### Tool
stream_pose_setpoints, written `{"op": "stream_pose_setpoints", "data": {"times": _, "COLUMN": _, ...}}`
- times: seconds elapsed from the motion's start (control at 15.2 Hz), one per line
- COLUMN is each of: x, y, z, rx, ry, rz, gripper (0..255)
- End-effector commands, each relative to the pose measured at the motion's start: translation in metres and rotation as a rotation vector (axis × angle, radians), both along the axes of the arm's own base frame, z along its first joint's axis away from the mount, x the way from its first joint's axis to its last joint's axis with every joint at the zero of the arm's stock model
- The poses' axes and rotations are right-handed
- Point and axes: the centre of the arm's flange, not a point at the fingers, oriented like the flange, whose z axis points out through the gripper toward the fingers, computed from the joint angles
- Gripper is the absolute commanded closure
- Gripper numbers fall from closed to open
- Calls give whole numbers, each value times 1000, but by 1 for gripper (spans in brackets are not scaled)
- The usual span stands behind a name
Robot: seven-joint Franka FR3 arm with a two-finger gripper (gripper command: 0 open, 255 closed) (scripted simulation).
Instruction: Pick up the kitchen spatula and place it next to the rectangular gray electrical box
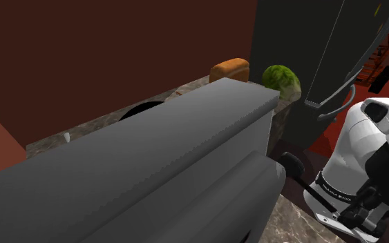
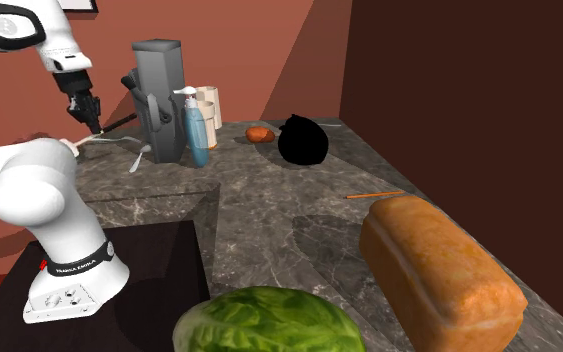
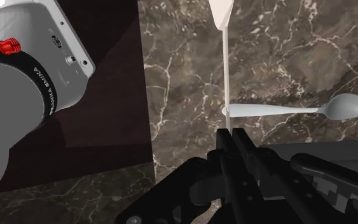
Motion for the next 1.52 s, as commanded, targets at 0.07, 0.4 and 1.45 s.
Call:
{"op": "stream_pose_setpoints", "data": {"times": 0.07, "x": 0, "y": 0, "z": -16, "rx": 0, "ry": 0, "rz": 0, "gripper": 255}}
{"op": "stream_pose_setpoints", "data": {"times": 0.4, "x": 0, "y": 0, "z": -43, "rx": 0, "ry": 0, "rz": 0, "gripper": 255}}
{"op": "stream_pose_setpoints", "data": {"times": 1.45, "x": 0, "y": 0, "z": -127, "rx": 0, "ry": 0, "rz": 0, "gripper": 255}}
